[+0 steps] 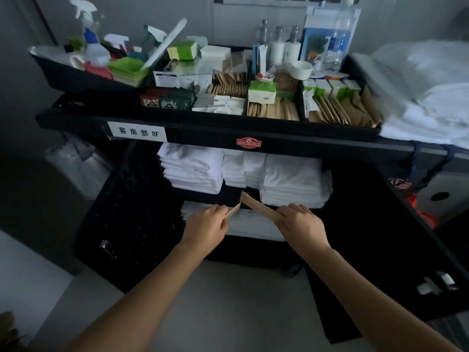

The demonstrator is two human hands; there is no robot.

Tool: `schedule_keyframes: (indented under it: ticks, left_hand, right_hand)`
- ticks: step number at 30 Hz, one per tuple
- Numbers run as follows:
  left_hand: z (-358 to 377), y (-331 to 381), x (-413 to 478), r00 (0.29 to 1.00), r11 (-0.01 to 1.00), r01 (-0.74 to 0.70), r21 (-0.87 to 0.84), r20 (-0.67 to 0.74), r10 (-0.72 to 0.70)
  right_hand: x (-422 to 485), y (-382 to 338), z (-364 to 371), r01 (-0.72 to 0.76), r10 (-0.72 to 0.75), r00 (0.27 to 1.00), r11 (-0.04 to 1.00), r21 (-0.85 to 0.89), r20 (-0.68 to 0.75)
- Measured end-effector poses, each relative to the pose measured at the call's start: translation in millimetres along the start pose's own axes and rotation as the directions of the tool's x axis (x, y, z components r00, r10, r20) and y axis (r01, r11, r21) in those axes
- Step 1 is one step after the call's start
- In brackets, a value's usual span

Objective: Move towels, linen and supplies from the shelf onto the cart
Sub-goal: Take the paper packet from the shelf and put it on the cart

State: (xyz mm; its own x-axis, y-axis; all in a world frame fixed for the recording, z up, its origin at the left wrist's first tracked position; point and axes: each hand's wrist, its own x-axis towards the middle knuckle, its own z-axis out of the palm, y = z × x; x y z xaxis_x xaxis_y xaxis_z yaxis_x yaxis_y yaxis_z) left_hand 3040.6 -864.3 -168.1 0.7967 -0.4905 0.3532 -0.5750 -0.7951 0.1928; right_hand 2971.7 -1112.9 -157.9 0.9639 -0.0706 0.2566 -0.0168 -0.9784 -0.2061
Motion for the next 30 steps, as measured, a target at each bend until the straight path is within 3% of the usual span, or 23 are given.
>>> schedule_keyframes:
  ticks: [9, 22, 30]
  left_hand:
    - [-11, -2, 26, 0.999, 0.999, 0.022, 0.025, -0.025, -0.021]
    - [-116, 57, 181, 0.956, 0.999, -0.03, -0.034, -0.293, 0.019]
    - [-98, 85, 253, 0.945, 0.993, -0.099, -0.068, -0.319, 0.072]
  right_hand:
    - [20, 1, -4, -0.002, 0.004, 0.999, 0.999, 0.036, -0.051]
    - [121, 56, -145, 0.018, 0.016, 0.916, 0.996, 0.082, -0.401]
    - [164, 91, -163, 0.011, 0.008, 0.905, 0.999, 0.043, -0.426]
